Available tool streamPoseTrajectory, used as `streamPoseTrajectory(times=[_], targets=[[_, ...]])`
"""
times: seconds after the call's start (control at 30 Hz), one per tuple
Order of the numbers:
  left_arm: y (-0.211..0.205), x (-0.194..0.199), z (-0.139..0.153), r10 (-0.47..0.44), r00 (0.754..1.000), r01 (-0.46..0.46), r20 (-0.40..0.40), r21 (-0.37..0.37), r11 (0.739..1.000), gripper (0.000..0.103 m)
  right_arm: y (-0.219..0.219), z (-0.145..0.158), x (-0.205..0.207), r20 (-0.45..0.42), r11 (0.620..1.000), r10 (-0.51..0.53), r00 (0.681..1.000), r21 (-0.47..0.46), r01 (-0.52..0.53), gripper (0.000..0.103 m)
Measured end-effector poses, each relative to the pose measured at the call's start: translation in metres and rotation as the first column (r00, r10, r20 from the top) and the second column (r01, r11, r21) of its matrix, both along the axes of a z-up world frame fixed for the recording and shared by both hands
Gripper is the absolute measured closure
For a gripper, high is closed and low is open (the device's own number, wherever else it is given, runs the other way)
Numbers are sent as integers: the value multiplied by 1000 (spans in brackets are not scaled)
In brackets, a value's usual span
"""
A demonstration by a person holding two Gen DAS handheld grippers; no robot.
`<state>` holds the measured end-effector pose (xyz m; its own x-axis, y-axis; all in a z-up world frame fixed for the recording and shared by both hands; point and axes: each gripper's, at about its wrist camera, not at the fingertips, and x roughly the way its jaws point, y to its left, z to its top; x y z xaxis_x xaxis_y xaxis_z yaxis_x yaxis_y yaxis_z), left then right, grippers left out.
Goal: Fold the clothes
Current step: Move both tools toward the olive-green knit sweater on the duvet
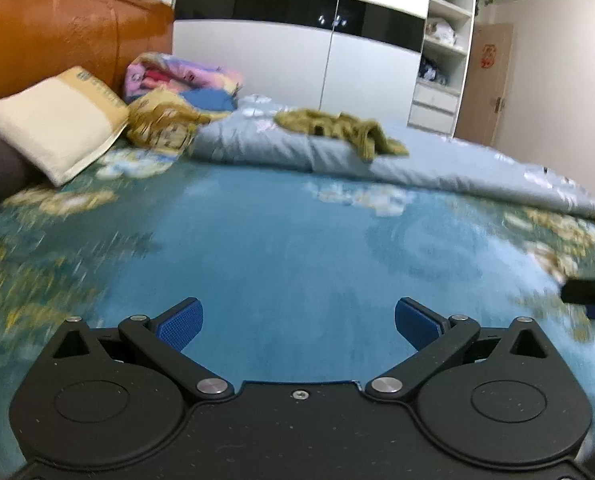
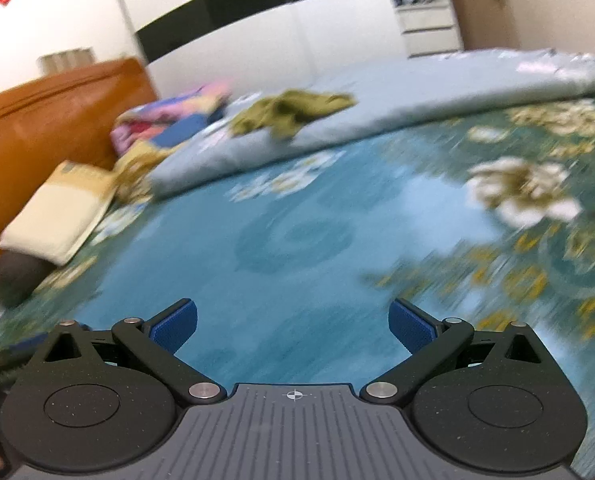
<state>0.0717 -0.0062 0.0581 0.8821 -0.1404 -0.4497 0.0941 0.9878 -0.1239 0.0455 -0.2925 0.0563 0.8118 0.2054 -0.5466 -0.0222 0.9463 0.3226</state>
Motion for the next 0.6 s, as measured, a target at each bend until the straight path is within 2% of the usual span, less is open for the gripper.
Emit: streamPoseTrajectory(times=[0.1,0.17,0.27,0.4,0.47,0.6], targets=[[-4,53,13,-34,999,33,-5,-61,998,2,-27,-5,17,-14,998,-56,998,37,57,0],[-20,89,22,-42,999,41,-12,-54,998,2,-45,-11,32,-49,995,-87,995,50,89,0],[-49,152,33,-20,999,19,26,45,999,1,-69,-16,43,-52,992,-128,990,8,128,0],[-98,240,36,-63,997,54,54,162,985,1,-88,-25,51,-28,989,-147,989,-38,146,0],[-116,282,34,-65,996,55,54,168,984,1,-94,-30,56,-31,989,-144,989,-42,143,0],[-145,352,24,-8,999,1,53,139,990,1,-99,-41,64,-25,987,-144,989,-81,142,0]])
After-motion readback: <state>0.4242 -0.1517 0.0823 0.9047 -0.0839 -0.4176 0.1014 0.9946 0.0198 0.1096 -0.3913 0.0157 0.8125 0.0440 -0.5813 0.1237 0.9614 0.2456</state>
